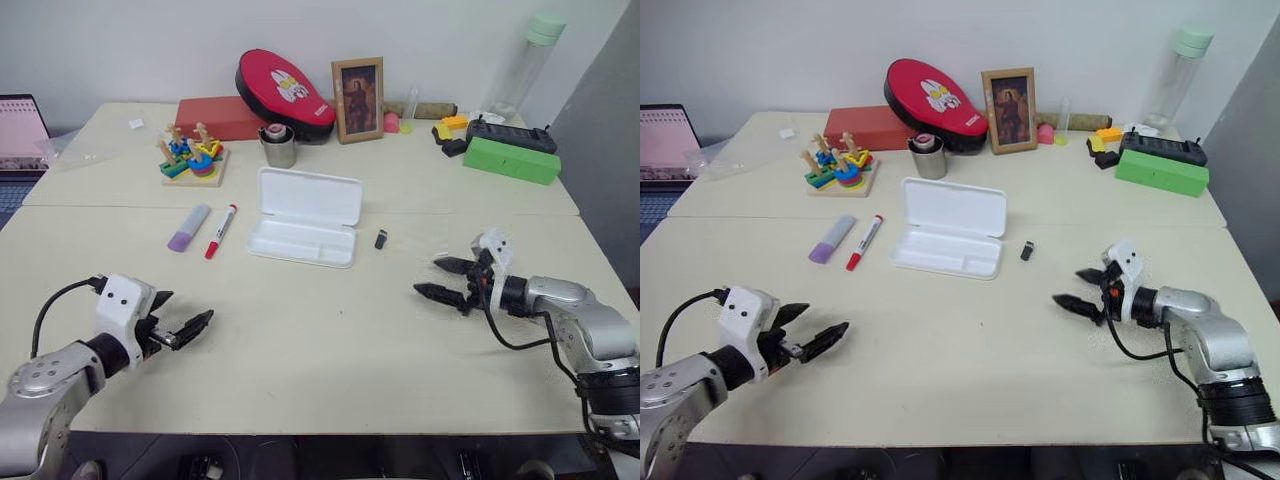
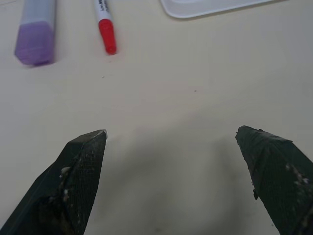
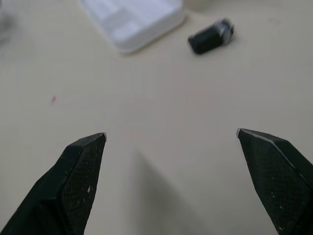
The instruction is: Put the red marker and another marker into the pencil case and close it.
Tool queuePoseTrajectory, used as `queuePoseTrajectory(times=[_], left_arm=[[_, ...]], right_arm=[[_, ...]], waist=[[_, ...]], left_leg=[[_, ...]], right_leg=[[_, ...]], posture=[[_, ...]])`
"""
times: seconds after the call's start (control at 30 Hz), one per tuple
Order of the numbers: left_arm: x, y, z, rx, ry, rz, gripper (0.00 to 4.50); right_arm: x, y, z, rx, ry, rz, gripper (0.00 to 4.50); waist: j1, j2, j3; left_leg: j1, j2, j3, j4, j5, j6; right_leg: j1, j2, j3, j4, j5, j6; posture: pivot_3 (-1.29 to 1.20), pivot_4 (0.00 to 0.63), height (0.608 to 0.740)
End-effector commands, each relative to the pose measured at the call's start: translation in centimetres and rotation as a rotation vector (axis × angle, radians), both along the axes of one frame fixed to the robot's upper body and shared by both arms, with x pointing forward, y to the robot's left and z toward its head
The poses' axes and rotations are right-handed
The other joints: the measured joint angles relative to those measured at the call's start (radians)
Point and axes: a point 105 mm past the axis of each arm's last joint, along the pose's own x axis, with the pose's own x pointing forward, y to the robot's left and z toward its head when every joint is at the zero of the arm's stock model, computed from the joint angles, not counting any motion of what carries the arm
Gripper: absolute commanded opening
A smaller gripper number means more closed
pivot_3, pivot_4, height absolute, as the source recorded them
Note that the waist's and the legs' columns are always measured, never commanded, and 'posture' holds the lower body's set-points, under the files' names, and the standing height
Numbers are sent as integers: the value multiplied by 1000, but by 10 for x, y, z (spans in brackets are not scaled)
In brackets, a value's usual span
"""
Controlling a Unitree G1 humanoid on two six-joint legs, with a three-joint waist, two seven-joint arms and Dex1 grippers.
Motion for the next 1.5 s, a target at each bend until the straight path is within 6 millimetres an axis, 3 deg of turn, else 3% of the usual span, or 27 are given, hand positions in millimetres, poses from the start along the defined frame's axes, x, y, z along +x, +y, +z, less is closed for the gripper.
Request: queuePoseTrajectory(times=[0.03, 0.37, 1.07, 1.2, 1.27, 1.33, 1.5], left_arm=[[-3, 9, 19, 38, -16, -23, 4500], [-7, 0, 6, 104, 50, -74, 4500], [-6, -5, 10, 96, 38, -71, 4500], [3, -16, 14, -1, -28, -75, 4500], [10, -26, 17, -61, -68, -89, 4500], [19, -44, 20, -84, -104, -131, 4500], [39, -115, 31, -188, -179, -316, 4500]], right_arm=[[-1, -2, 15, -22, -38, 52, 4492], [-4, 3, 23, 35, -39, 83, 4492], [-11, 10, 16, 42, 5, 151, 4492], [-7, 31, 30, 94, -54, 190, 4492], [6, 49, 39, 130, -105, 176, 4492], [19, 71, 43, 119, -148, 182, 4492], [32, 138, 43, 87, -175, 306, 4492]], waist=[[0, 0, 0], [-1, 0, 0], [-1, 0, 0], [-1, 0, 0], [-3, 0, 0], [-7, 0, 0], [1, 0, 0]], left_leg=[[-1, 0, 0, 0, 0, 0], [-4, 0, 0, 0, 0, 0], [-4, 0, 0, 1, 0, 0], [-4, 0, 0, 1, 0, 0], [-4, 0, -1, 2, 0, 0], [-4, 0, -1, 4, 0, 0], [-4, 0, -4, 10, 0, 0]], right_leg=[[0, 0, 0, 0, 1, 1], [-4, 0, 0, 0, 2, 3], [-4, 0, 0, 1, 4, 1], [-3, 0, -1, 2, 4, 1], [-3, 1, -1, 3, 5, 1], [-3, 1, -1, 4, 6, 2], [2, 1, -3, 3, 7, 3]], posture=[[0, 150, 740], [0, 150, 740], [0, 150, 740], [0, 150, 740], [0, 150, 740], [0, 150, 740], [0, 150, 740]])
